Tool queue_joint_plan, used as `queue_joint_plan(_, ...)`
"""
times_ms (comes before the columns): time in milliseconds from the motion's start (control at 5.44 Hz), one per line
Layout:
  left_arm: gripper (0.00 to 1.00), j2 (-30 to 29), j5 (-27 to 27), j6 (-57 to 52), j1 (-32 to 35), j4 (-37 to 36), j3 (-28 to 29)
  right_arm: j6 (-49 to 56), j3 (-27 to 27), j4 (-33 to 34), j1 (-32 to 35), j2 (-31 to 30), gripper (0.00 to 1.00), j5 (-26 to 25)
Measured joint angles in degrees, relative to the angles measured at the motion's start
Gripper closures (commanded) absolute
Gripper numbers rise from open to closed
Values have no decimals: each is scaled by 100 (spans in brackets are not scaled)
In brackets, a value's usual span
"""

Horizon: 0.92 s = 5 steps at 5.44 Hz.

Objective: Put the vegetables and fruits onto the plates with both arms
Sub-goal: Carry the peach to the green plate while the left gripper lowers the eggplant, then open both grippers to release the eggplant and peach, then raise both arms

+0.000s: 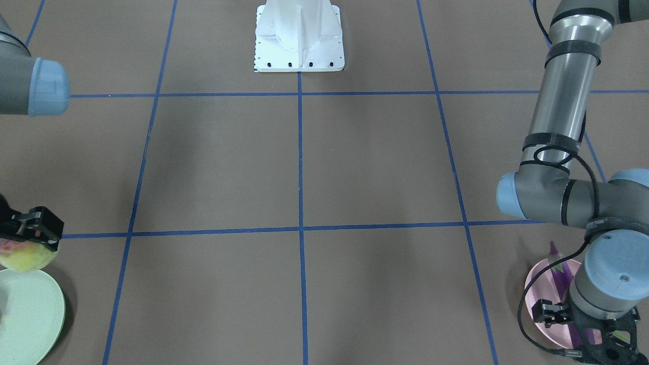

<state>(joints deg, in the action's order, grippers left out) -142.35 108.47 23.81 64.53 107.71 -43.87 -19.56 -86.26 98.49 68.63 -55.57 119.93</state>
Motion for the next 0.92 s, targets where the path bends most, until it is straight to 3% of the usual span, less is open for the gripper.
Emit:
queue_joint_plan(184,0,7,390,-2,77,-515,-506,430,549,-630,78,-114,100,-113)
queue_joint_plan(551,0,31,676,-1,148,-1133,-1216,515,1922,-2323,-25,-120,100,-498)
queue_joint_plan(735,0,95,737,6,157,-1185,-1423,485,2351,-2824,-188,-102,94,-685)
queue_joint_plan(919,0,431,989,9,234,-1237,-1964,456,2526,-2999,-347,-102,56,-763)
